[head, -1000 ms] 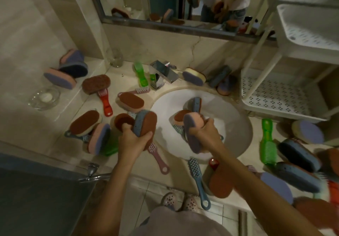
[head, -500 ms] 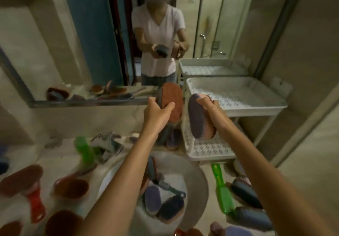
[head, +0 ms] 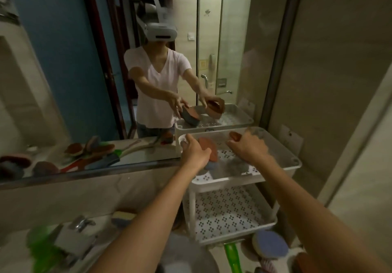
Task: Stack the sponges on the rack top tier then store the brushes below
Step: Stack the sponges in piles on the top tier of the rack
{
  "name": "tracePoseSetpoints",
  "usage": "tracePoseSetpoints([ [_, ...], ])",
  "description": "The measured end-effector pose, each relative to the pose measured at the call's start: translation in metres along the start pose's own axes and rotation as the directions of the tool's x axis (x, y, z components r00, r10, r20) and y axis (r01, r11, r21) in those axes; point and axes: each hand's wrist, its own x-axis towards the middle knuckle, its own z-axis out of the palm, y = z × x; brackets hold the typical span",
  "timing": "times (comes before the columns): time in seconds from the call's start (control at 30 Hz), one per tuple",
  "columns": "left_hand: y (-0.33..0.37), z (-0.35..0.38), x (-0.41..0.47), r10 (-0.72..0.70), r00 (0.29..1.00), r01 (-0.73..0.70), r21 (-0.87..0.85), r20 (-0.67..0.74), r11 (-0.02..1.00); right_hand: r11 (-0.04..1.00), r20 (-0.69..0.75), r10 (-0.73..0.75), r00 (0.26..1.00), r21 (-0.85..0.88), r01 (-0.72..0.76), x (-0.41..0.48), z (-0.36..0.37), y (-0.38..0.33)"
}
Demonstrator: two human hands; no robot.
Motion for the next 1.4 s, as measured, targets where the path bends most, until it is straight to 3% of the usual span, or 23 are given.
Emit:
tracePoseSetpoints([
  [0.2, -0.007, 0.007, 0.000, 0.176, 0.977, -0.210, 0.399, 0.122, 0.893, 1.000, 0.087, 0.002, 0.996, -0.031, 0.000, 0.006, 0.017, 0.012],
  [0.3, -0.007, -0.002, 0.000, 0.322, 0.886, -0.449, 0.447, 0.333, 0.773, 0.999, 0.125, -0.031, 0.992, 0.027, 0.028, 0.007, 0.016, 0.020],
  [0.37, -0.006, -0.008, 0.000, 0.303, 0.814, -0.542, 0.462, 0.495, 0.701, 0.991, 0.121, -0.110, 0.986, 0.082, 0.101, 0.005, 0.016, 0.027],
  [0.47, -0.005, -0.014, 0.005, 0.233, 0.782, -0.566, 0.502, 0.578, 0.654, 0.964, 0.125, -0.239, 0.963, 0.149, 0.220, -0.001, 0.015, 0.040],
  [0.57, -0.005, -0.016, 0.007, 0.261, 0.781, -0.588, 0.528, 0.567, 0.613, 0.930, 0.194, -0.358, 0.913, 0.163, 0.330, -0.002, 0.011, 0.046],
  [0.73, -0.011, -0.015, 0.008, 0.358, 0.857, -0.516, 0.633, 0.371, 0.577, 0.901, 0.309, -0.433, 0.847, 0.133, 0.412, -0.002, 0.006, 0.045],
  [0.87, -0.011, -0.007, 0.012, 0.375, 0.883, -0.458, 0.701, 0.284, 0.548, 0.882, 0.292, -0.469, 0.833, 0.101, 0.461, 0.001, 0.003, 0.038],
  [1.07, -0.021, -0.006, 0.018, 0.368, 0.905, -0.417, 0.625, 0.216, 0.660, 0.898, 0.129, -0.439, 0.889, 0.098, 0.429, 0.010, 0.016, 0.020],
  [1.4, -0.024, 0.001, 0.028, 0.359, 0.921, -0.382, 0.518, 0.150, 0.765, 0.835, 0.160, -0.549, 0.820, 0.130, 0.534, 0.009, 0.029, 0.011],
])
